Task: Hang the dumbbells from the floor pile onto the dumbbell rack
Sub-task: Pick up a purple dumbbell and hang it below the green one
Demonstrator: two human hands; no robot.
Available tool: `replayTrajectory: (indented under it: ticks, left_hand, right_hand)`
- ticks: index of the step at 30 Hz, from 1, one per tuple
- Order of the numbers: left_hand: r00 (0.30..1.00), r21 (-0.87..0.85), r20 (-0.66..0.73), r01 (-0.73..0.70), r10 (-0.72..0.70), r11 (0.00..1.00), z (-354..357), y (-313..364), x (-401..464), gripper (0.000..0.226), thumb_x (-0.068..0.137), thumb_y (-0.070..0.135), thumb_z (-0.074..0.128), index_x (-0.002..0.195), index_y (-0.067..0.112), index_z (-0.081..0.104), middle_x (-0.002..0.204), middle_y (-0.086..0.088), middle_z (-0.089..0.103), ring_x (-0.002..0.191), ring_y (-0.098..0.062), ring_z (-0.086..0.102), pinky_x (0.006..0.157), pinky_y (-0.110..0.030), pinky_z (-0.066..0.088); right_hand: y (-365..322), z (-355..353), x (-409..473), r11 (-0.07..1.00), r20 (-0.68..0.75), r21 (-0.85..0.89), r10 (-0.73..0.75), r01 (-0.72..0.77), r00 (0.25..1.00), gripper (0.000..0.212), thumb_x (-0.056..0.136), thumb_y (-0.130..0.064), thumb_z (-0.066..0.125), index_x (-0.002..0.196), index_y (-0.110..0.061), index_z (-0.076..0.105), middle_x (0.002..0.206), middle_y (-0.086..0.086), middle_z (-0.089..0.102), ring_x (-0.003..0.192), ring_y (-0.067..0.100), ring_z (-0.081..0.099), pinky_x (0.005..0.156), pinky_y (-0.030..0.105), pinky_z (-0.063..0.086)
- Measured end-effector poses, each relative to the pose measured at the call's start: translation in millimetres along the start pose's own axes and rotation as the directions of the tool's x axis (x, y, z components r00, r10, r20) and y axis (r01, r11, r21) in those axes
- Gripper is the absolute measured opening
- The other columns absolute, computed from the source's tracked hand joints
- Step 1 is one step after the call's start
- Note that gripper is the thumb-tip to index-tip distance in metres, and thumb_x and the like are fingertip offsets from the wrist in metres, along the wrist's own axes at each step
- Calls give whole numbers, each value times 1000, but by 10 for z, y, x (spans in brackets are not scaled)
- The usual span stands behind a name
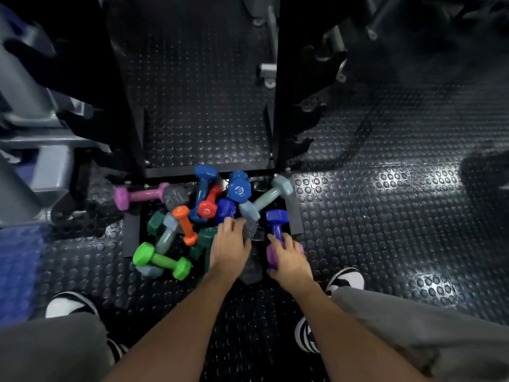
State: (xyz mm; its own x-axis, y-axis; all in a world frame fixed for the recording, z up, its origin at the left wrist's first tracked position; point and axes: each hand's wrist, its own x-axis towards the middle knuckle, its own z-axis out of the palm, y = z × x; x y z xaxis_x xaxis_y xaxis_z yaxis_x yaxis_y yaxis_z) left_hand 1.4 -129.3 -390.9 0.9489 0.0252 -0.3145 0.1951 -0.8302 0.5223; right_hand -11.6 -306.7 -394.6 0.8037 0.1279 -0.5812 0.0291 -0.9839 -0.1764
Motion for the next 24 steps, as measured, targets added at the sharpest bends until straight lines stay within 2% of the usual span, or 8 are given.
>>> replayTrajectory:
  ticks: [3,5,7,9,11,15,21,24]
  left_hand:
    - [989,208,131,-99,73,973,77,-29,212,69,102,33,57,161,19,24,166,-9,21,153,-29,21,124,-42,26]
    - [961,306,270,-141,56,942,143,-71,332,70,106,33,48,164,23,9,171,-8,5,158,-30,4,128,-45,13]
    - [941,329,338,-143,25,934,210,-132,399,69,109,32,42,164,28,1,172,-6,0,159,-28,-2,128,-47,11]
    - [943,337,330,-145,27,930,249,-162,410,68,109,33,40,163,30,-1,172,-3,2,159,-26,0,128,-48,12]
    - [949,343,313,-142,29,929,255,-167,398,68,108,34,41,163,32,0,172,-1,4,159,-25,1,127,-49,14]
    - [952,320,305,-121,18,940,244,-153,402,69,107,34,45,163,33,5,172,1,7,159,-23,5,127,-49,15]
    - [952,272,307,-91,3,958,201,-116,411,70,106,30,49,163,34,9,172,2,9,159,-22,6,127,-48,14]
    - [947,256,322,-87,0,963,180,-107,424,71,105,29,52,163,34,11,172,2,10,158,-22,8,127,-48,15]
  right_hand:
    - [-1,74,43,997,7,-79,-12,12,1000,98,86,-27,78,162,-28,15,163,10,22,148,36,27,115,54,41]
    - [9,108,72,992,4,-127,-14,14,1000,97,88,-22,76,162,-28,14,162,11,24,148,36,28,117,53,39]
    - [21,131,104,985,12,-175,-8,10,1000,97,87,-13,74,162,-29,14,160,13,25,146,37,31,115,52,41]
    - [35,150,158,974,28,-226,-3,9,1000,95,85,-7,73,160,-27,19,156,13,29,141,37,36,112,52,43]
    - [28,132,216,963,38,-268,-9,19,999,89,82,-9,75,154,-26,27,149,12,36,137,36,40,111,51,42]
    - [51,24,241,948,57,-319,12,7,998,84,83,-13,75,150,-24,27,141,14,42,131,34,44,108,45,42]
    - [344,-211,96,986,-1,-41,161,-161,987,83,78,-26,85,140,-26,29,135,12,48,125,31,53,101,45,54]
    - [363,-425,112,985,-73,20,174,-173,982,80,73,-32,89,131,-26,35,127,10,52,116,29,59,96,44,56]
